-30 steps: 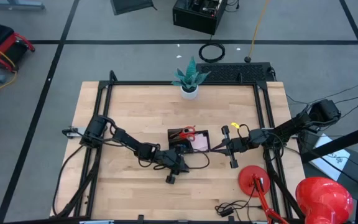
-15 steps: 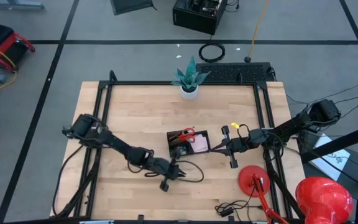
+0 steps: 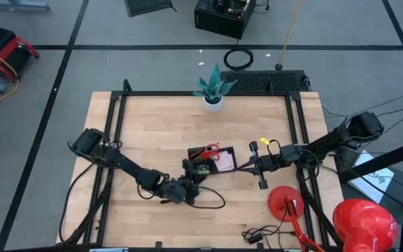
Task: Pick and place office supplies into organizer
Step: Put the pink binder clip into the desk organizer, then put the blue binder clip into the desk organizer
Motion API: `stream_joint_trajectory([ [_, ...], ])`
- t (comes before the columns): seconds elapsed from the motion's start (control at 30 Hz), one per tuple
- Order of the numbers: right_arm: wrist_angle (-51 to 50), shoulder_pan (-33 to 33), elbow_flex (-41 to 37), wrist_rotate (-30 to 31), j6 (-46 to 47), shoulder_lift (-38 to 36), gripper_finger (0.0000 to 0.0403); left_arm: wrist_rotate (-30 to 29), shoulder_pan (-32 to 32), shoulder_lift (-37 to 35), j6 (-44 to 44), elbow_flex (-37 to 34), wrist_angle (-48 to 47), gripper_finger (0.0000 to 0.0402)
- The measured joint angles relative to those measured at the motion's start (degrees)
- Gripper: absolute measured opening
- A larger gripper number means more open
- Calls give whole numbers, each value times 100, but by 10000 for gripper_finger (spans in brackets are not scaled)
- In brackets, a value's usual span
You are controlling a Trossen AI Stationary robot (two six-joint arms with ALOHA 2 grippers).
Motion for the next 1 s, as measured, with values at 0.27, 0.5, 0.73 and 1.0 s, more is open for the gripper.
stream_joint_trajectory([
  [0.27,1,2,0,7,1,0,4,-121,287,62,-670,6,-1027,6],
  [0.5,-3,2,0,7,-17,0,4,-150,287,269,-621,7,-1071,17],
  [0.73,-16,2,0,9,-17,0,4,-134,368,269,-871,7,-1068,10],
  [1.0,-18,2,0,9,-17,0,4,197,541,267,-1129,9,-1103,99],
])
